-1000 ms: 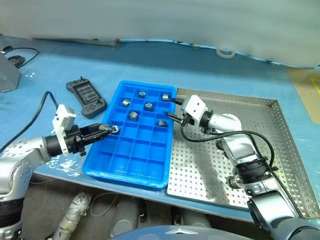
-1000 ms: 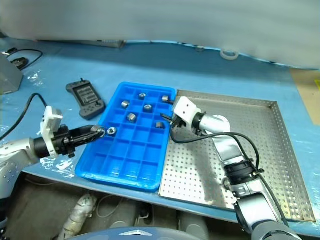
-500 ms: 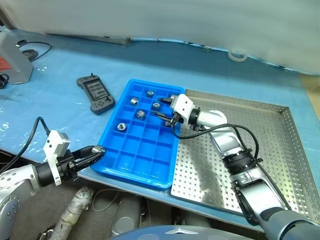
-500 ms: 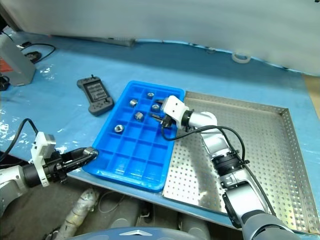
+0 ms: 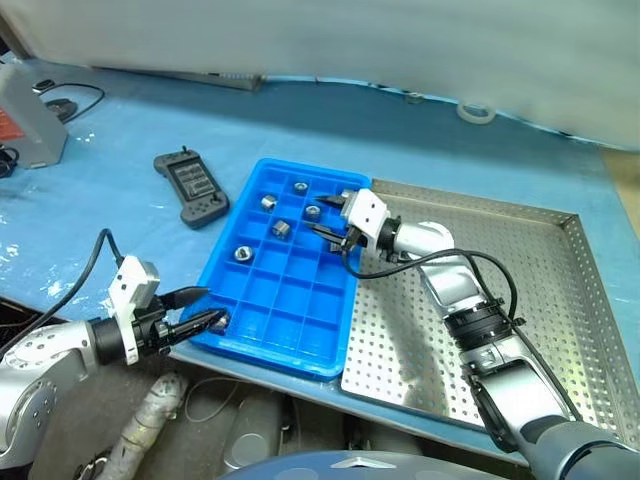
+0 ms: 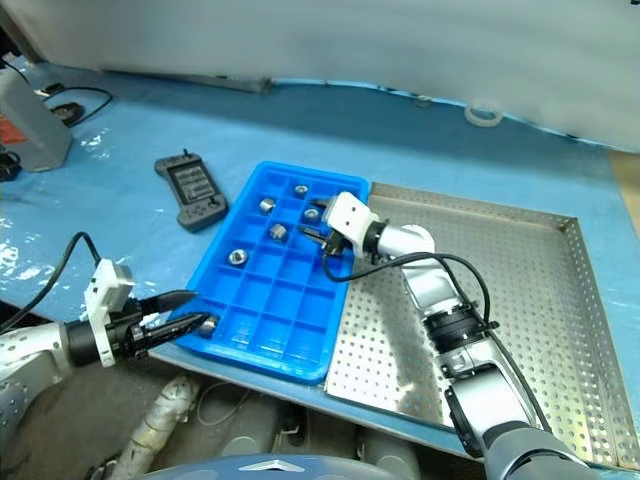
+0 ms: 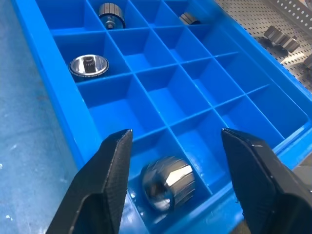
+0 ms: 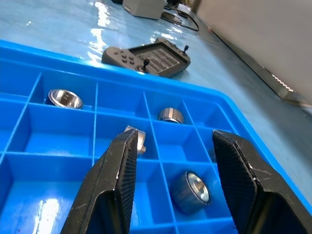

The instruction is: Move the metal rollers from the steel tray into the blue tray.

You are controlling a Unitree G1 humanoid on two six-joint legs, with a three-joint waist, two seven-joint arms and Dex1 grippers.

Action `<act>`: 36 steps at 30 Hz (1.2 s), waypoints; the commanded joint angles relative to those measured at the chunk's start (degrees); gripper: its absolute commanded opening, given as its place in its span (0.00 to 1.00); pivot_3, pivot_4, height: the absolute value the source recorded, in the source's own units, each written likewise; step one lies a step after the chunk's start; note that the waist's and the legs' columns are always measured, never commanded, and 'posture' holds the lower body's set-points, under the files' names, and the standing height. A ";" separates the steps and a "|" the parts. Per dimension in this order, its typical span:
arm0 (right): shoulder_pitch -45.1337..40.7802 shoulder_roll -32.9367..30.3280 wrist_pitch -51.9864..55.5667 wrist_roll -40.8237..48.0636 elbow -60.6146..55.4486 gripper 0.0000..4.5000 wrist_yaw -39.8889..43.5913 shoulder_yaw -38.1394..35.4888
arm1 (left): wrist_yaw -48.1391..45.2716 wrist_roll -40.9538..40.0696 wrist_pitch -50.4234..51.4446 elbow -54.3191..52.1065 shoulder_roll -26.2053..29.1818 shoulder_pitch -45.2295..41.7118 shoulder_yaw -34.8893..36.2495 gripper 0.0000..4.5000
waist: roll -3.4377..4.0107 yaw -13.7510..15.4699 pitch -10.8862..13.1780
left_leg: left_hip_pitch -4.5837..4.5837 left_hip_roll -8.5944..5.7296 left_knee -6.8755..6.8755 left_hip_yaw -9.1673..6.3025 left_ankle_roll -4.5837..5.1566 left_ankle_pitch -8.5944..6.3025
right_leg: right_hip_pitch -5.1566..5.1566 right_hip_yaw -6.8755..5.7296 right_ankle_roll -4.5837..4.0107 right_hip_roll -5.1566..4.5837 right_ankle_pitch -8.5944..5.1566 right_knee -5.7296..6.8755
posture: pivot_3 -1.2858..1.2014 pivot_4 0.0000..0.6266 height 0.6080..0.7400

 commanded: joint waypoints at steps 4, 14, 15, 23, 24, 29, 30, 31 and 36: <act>1.92 -2.84 1.01 0.93 -5.40 0.58 -0.37 -2.80 | -0.97 -2.64 1.18 4.96 0.72 -12.66 -2.44 0.65 | 0.01 0.11 0.00 | 0.01 0.00 0.00 0.00 -0.06 0.05 | -0.01 -0.03 0.00 0.01 0.00 0.06 | 0.56 0.24 1.00; 16.34 -13.33 11.35 3.99 -24.03 0.58 -0.49 -11.03 | -8.90 6.39 -5.20 25.35 -11.81 -38.18 -24.34 0.65 | 0.02 -2.51 -0.05 | 0.11 0.09 0.16 0.01 0.04 0.11 | 0.34 -0.16 0.09 -0.01 0.06 -0.01 | 0.45 0.24 1.00; 18.31 -14.06 12.69 4.02 -26.28 0.58 -1.18 -12.25 | -9.82 7.12 -6.08 27.37 -13.24 -39.87 -25.48 0.65 | 0.02 -3.09 -0.05 | 0.09 0.10 0.18 0.01 0.06 0.10 | 0.34 -0.18 0.10 -0.01 0.07 -0.01 | 0.44 0.24 1.00; 32.76 -16.57 21.16 3.33 -40.50 0.58 -5.88 -19.48 | -16.84 11.78 -12.43 40.27 -20.71 -47.12 -30.17 0.65 | 0.07 -7.92 -0.11 | 0.11 0.27 0.20 0.07 0.35 0.13 | 0.38 -0.21 0.10 0.05 0.07 -0.08 | 0.38 0.24 1.00; 34.42 -16.92 21.56 2.76 -41.61 0.58 -6.18 -19.74 | -17.50 11.95 -12.79 41.39 -21.37 -47.77 -30.27 0.65 | 0.08 -8.15 -0.11 | 0.11 0.30 0.20 0.08 0.35 0.13 | 0.38 -0.22 0.10 0.07 0.07 -0.08 | 0.37 0.24 1.00; 39.98 -17.20 22.94 2.79 -43.07 0.58 -7.36 -20.69 | -19.20 13.69 -14.91 44.69 -23.42 -48.87 -30.54 0.65 | 0.09 -9.21 -0.11 | 0.19 0.40 0.25 0.12 0.33 0.13 | 0.48 -0.24 0.09 0.12 0.06 -0.09 | 0.37 0.24 1.00; 40.48 -16.88 22.86 3.00 -42.47 0.58 -7.81 -21.02 | -19.37 13.90 -15.07 44.84 -23.63 -48.78 -30.51 0.65 | 0.08 -9.30 -0.11 | 0.21 0.40 0.27 0.12 0.31 0.12 | 0.53 -0.24 0.08 0.12 0.06 -0.11 | 0.37 0.24 1.00; 40.85 -16.79 22.50 2.69 -41.63 0.58 -8.32 -21.07 | -19.58 14.07 -15.17 44.88 -23.71 -48.63 -30.43 0.65 | 0.09 -9.41 -0.11 | 0.21 0.40 0.29 0.13 0.24 0.08 | 0.54 -0.24 0.08 0.12 0.06 -0.13 | 0.37 0.24 1.00; 42.24 -16.58 20.99 2.96 -38.25 0.58 -9.16 -21.48 | -20.10 14.67 -15.30 44.04 -23.93 -47.58 -30.38 0.65 | 0.09 -9.47 -0.11 | 0.21 0.40 0.37 0.14 0.19 0.02 | 0.56 -0.24 0.06 0.12 0.07 -0.14 | 0.37 0.24 1.00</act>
